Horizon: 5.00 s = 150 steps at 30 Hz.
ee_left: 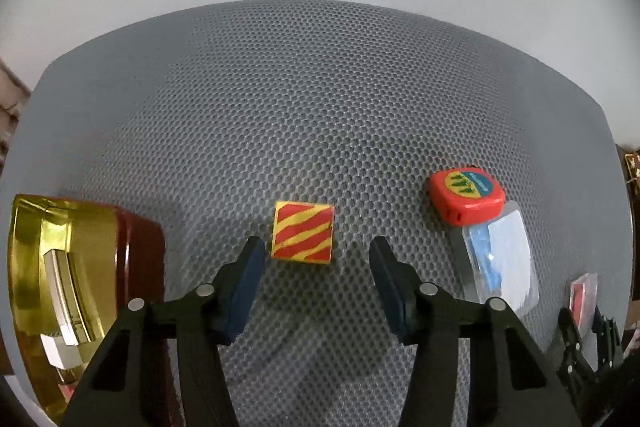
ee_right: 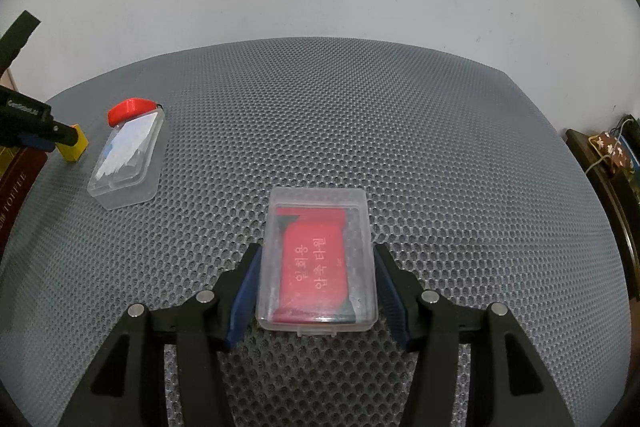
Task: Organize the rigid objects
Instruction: 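Grasp the red-yellow striped cube with the left gripper while the right gripper holds the clear case, then carry the striped cube over the gold tin and release it with the left gripper, then carry the clear red case over the gold tin and release it with the right gripper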
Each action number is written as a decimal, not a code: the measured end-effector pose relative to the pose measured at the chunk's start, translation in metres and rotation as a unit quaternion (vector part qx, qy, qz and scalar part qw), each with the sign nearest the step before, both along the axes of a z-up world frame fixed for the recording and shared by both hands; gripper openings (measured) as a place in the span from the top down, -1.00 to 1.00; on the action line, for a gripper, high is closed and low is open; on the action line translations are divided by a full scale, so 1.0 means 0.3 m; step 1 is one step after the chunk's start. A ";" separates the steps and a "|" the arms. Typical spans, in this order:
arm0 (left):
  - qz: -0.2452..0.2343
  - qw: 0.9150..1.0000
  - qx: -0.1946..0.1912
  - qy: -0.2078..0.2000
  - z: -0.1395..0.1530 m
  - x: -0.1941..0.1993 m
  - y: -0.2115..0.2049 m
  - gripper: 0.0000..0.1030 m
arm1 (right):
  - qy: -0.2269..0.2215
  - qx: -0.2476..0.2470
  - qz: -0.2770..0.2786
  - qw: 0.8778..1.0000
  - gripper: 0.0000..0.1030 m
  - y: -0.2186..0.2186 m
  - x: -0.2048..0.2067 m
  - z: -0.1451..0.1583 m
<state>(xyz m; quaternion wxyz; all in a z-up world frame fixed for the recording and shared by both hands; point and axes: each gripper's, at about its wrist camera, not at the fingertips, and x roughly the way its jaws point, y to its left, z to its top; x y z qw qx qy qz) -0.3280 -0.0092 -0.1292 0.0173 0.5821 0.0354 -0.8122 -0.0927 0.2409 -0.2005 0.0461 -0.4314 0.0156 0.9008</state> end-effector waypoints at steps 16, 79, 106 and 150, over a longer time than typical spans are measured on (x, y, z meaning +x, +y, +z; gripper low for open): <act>0.031 0.999 0.023 -0.015 -0.042 -0.033 -0.036 0.46 | 0.000 0.000 0.000 1.000 -0.10 0.033 -0.009 0.000; 0.149 0.989 -0.006 -0.021 0.034 0.208 -0.589 0.46 | -0.001 0.001 -0.001 1.000 -0.10 -0.066 -0.036 0.007; 0.160 0.987 0.004 0.000 0.148 0.294 -0.536 0.36 | -0.001 0.002 -0.001 1.000 -0.10 -0.096 -0.045 0.010; 0.251 0.959 -0.057 0.121 0.239 0.932 -0.872 -0.36 | 0.034 0.009 0.127 0.991 -0.06 -0.682 -0.113 0.260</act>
